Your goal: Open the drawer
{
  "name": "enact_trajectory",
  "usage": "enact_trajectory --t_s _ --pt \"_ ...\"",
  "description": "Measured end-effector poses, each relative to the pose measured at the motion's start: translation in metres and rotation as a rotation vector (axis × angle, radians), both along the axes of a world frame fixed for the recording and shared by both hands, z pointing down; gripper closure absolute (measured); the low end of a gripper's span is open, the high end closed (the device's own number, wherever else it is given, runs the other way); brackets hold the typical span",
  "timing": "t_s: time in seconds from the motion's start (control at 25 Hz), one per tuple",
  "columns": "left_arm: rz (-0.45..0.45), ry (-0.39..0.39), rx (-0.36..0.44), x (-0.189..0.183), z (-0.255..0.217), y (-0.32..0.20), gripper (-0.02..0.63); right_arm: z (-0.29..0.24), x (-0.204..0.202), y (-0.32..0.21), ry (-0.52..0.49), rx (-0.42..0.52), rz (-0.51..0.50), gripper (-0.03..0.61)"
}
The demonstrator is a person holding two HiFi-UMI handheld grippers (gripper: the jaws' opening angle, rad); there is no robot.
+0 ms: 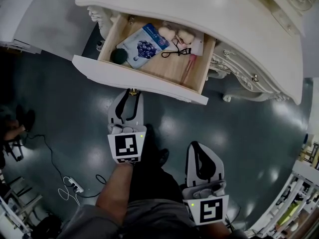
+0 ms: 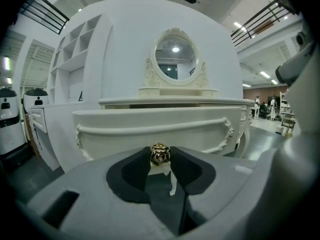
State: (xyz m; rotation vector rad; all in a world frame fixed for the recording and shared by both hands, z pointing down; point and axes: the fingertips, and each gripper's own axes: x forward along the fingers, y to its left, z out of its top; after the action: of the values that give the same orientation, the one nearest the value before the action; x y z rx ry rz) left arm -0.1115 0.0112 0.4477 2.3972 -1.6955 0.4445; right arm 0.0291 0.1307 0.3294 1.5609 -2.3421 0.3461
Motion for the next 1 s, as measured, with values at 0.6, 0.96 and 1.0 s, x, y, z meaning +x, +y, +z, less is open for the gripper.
enact_trajectory --t_s 0.6,0.96,1.0 --pt "0.010 -0.014 0.038 -0.003 -0.020 0.004 0.462 -0.010 -0.018 0.010 0.006 0.029 -0.016 0.565" --pt "0.014 0.026 0.080 -0.006 -0.089 0.038 0.526 -0.041 -0.034 -0.003 0.017 0.099 -0.056 0.565" --pt "0.012 0.034 0.087 -0.005 -0.101 0.042 0.535 -0.046 -0.035 -0.007 0.016 0.113 -0.058 0.565"
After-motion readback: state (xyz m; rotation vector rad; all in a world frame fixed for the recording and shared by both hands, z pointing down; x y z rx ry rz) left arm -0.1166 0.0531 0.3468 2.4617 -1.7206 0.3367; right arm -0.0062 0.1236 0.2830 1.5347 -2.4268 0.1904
